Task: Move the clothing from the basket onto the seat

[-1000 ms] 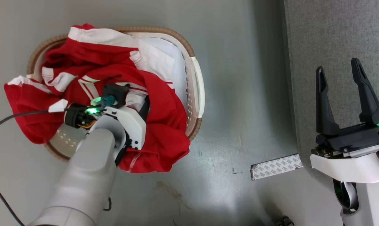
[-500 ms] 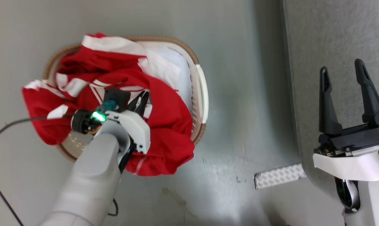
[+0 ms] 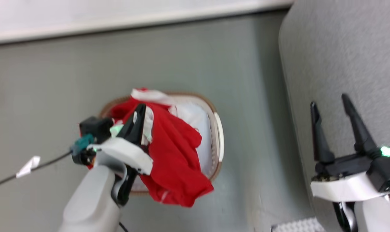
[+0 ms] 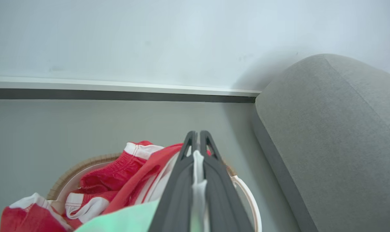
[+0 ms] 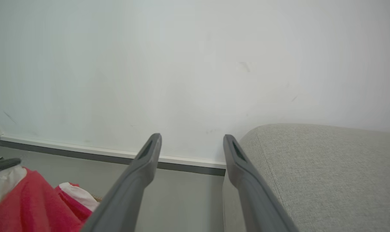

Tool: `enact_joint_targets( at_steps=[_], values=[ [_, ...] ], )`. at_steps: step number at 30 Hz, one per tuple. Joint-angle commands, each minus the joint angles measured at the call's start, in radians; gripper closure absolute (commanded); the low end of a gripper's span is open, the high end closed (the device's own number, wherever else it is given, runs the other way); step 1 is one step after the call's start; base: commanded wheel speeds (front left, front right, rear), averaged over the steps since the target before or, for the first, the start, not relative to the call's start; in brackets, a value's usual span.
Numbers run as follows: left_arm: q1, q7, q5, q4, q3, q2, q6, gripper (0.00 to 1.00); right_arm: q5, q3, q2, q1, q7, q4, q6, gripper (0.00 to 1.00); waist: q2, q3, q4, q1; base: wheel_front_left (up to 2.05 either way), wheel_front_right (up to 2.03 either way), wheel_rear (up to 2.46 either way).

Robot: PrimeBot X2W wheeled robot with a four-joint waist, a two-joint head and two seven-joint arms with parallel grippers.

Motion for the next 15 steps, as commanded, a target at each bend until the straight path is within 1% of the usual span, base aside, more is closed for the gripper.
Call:
enact_joint_targets(
  at_steps=[1,2,8,15],
  values=[
    [0.051,0.0,-0.018,-0.052,0.011,0.005,0.002,1.0,0.0,0.008,-0.003,0.032,0.0,0.014,-0.002,0.0,0.0,-0.137,0.027,0.0002,0.0,0.0,0.0],
    [0.051,0.0,-0.018,-0.052,0.011,0.005,0.002,1.0,0.0,0.008,-0.003,0.032,0.0,0.014,-0.002,0.0,0.0,-0.137,0.027,0.0002,0.0,0.0,0.0],
    [0.147,0.008,-0.055,-0.202,0.022,0.015,0.008,1.0,0.011,0.031,-0.003,0.082,0.0,0.043,-0.002,0.0,0.0,-0.253,0.026,0.0002,0.0,0.0,0.0],
    [0.226,0.064,-0.068,-0.399,0.036,0.034,0.06,1.0,0.025,0.069,-0.003,0.126,0.0,0.066,-0.002,0.0,0.0,-0.367,0.007,0.0002,0.0,0.0,0.0]
  ],
)
